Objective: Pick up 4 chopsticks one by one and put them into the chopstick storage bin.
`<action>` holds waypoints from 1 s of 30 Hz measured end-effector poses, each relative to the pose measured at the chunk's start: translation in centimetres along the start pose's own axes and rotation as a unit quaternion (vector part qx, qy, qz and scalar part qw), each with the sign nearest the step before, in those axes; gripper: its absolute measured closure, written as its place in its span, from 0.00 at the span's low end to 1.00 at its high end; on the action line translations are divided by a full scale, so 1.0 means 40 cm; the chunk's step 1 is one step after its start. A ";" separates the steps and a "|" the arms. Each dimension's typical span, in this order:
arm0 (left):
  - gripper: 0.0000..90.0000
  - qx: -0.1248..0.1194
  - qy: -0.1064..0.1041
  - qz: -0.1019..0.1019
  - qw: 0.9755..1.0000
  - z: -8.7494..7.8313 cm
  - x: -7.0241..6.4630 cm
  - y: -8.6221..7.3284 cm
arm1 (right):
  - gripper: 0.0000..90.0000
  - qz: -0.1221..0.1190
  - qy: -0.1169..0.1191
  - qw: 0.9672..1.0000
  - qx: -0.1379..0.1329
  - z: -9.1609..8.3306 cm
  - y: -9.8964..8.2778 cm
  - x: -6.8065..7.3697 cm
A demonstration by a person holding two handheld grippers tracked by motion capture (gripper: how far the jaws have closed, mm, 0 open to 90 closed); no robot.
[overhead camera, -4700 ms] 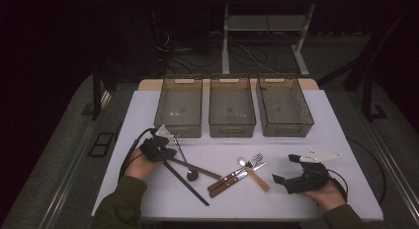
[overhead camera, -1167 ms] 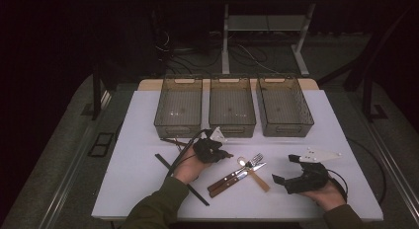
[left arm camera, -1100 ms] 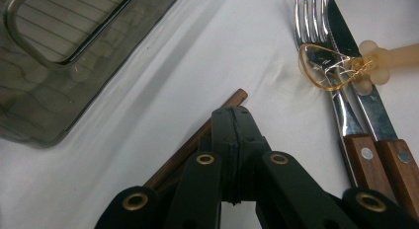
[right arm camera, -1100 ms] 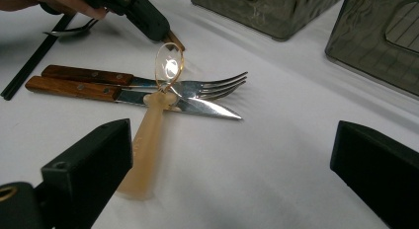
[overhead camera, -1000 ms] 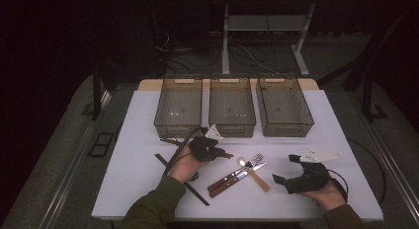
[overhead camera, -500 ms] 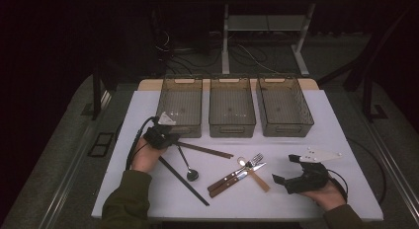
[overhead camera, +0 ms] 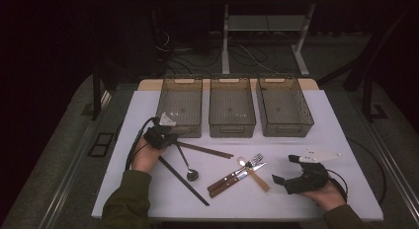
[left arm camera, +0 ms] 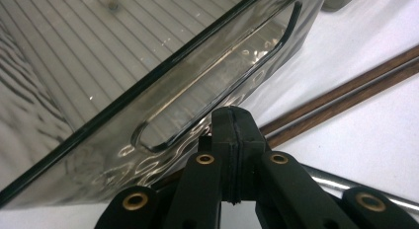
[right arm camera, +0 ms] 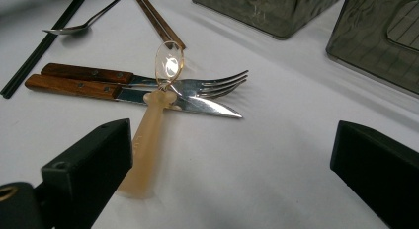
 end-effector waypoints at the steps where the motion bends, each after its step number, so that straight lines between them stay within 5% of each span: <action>1: 0.99 0.000 -0.001 0.000 1.000 0.001 -0.001 0.000 | 0.03 0.001 0.000 1.000 0.000 0.000 0.000 0.000; 18: 0.99 -0.001 -0.006 0.033 0.999 0.033 -0.035 0.013 | 0.03 0.000 0.000 1.000 0.000 0.001 -0.001 0.000; 30: 0.99 0.012 0.000 0.015 1.000 0.015 -0.005 -0.015 | 0.03 0.002 0.000 1.000 0.000 0.000 -0.001 0.000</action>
Point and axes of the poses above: each handheld gripper's, and its own axes: z roughly forward along the jaws, y roughly out of its top, x roughly to its left, the point moved 8 cm from there along z, roughly forward along the jaws, and after that the axes turned 5 degrees about y, right-handed, at the moved point
